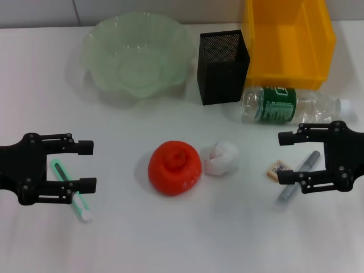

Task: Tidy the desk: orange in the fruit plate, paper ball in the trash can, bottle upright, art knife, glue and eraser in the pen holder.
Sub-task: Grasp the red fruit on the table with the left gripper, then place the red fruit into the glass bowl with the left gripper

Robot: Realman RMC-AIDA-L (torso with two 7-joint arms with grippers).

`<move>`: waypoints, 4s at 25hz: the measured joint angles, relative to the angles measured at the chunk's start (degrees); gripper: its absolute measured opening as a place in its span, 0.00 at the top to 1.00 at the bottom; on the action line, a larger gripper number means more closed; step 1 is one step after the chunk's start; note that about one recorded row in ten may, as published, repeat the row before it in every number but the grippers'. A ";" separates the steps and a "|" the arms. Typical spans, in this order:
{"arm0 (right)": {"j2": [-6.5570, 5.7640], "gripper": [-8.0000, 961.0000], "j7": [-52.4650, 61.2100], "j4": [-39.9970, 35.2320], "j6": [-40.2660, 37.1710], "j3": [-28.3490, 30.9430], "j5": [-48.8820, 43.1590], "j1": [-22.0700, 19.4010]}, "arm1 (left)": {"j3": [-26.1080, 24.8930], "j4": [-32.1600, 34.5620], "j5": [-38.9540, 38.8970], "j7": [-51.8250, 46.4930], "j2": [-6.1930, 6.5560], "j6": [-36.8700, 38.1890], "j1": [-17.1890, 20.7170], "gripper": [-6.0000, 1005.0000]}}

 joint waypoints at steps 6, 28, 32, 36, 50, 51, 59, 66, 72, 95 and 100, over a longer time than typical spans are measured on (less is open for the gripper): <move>-0.12 0.20 0.00 -0.95 -0.65 1.61 -0.06 -1.46 | -0.01 2.12 -0.08 -0.36 -1.05 -1.96 -0.61 0.25; -0.78 0.20 7.02 -13.21 -12.57 12.23 -10.95 -2.42 | 14.52 -2.97 -3.27 3.62 -9.10 -25.99 -9.69 0.27; -0.78 0.20 7.80 -13.65 -12.42 12.22 -11.57 -1.91 | 18.50 -4.31 -3.75 3.82 -9.19 -28.68 -9.65 0.27; -0.47 0.20 8.31 -13.86 -11.98 12.05 -11.69 -1.60 | 20.43 -5.68 -4.31 4.21 -9.35 -31.08 -9.56 0.28; -0.17 0.20 8.33 -14.05 -11.85 12.02 -11.88 -1.71 | 23.61 -7.61 -6.64 5.94 -9.33 -35.42 -9.71 0.29; -0.14 0.20 8.33 -13.96 -11.82 12.01 -11.88 -1.72 | 24.00 -7.68 -6.67 5.78 -9.33 -35.46 -9.74 0.34; -0.15 0.20 8.09 -13.49 -11.10 12.11 -11.88 -1.95 | 24.01 -6.91 -10.05 4.40 -8.91 -33.95 -8.97 0.63; -0.16 0.20 7.84 -13.25 -10.96 12.40 -11.80 -2.07 | 23.68 0.44 -12.12 -0.77 -8.83 -30.51 -6.08 0.77; -0.16 0.20 7.61 -11.65 -10.13 12.24 -11.59 -2.08 | 23.57 17.37 -17.05 -12.24 -8.63 -25.16 -2.61 0.86; -0.16 0.21 5.87 -7.28 -7.69 10.99 -11.60 -0.25 | 31.76 8.41 -15.95 -29.09 -9.06 -69.12 -14.70 0.88; -0.15 0.21 5.87 -6.81 -6.96 10.51 -11.62 -0.17 | 32.86 8.41 -15.76 -29.47 -8.98 -69.27 -14.78 0.75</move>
